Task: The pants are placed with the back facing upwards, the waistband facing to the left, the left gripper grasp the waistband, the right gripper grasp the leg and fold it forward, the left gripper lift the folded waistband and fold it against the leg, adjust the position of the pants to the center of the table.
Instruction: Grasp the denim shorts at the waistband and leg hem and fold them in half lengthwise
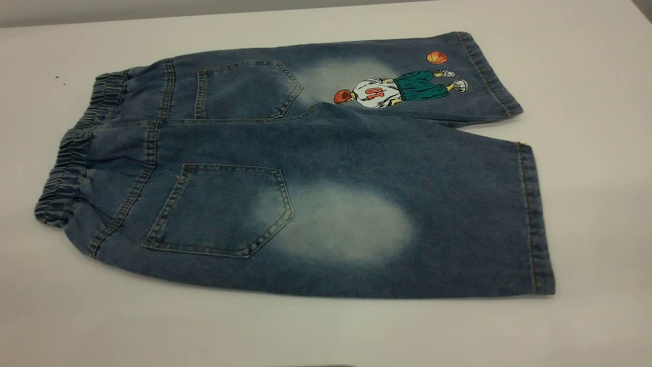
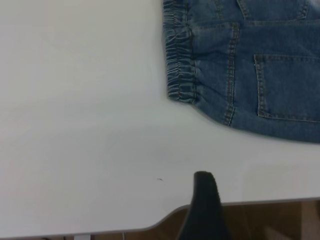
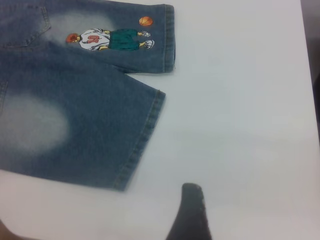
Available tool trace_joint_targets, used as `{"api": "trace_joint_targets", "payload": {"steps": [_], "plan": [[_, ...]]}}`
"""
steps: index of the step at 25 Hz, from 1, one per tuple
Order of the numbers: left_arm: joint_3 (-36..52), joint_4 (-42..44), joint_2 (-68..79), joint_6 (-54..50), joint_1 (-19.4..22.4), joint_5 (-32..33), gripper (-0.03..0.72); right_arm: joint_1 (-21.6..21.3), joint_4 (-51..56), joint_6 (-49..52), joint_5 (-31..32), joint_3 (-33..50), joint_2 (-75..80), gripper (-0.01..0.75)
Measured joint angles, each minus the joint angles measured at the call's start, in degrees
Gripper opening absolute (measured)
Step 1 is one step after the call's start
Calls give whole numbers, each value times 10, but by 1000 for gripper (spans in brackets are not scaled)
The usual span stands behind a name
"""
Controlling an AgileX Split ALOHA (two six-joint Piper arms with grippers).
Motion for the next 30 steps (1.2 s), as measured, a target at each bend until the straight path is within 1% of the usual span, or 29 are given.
{"api": "trace_joint_targets", "payload": {"steps": [30], "plan": [[0,0,0,0,0,0,501,0,0,0,-1,0,0,501]]}}
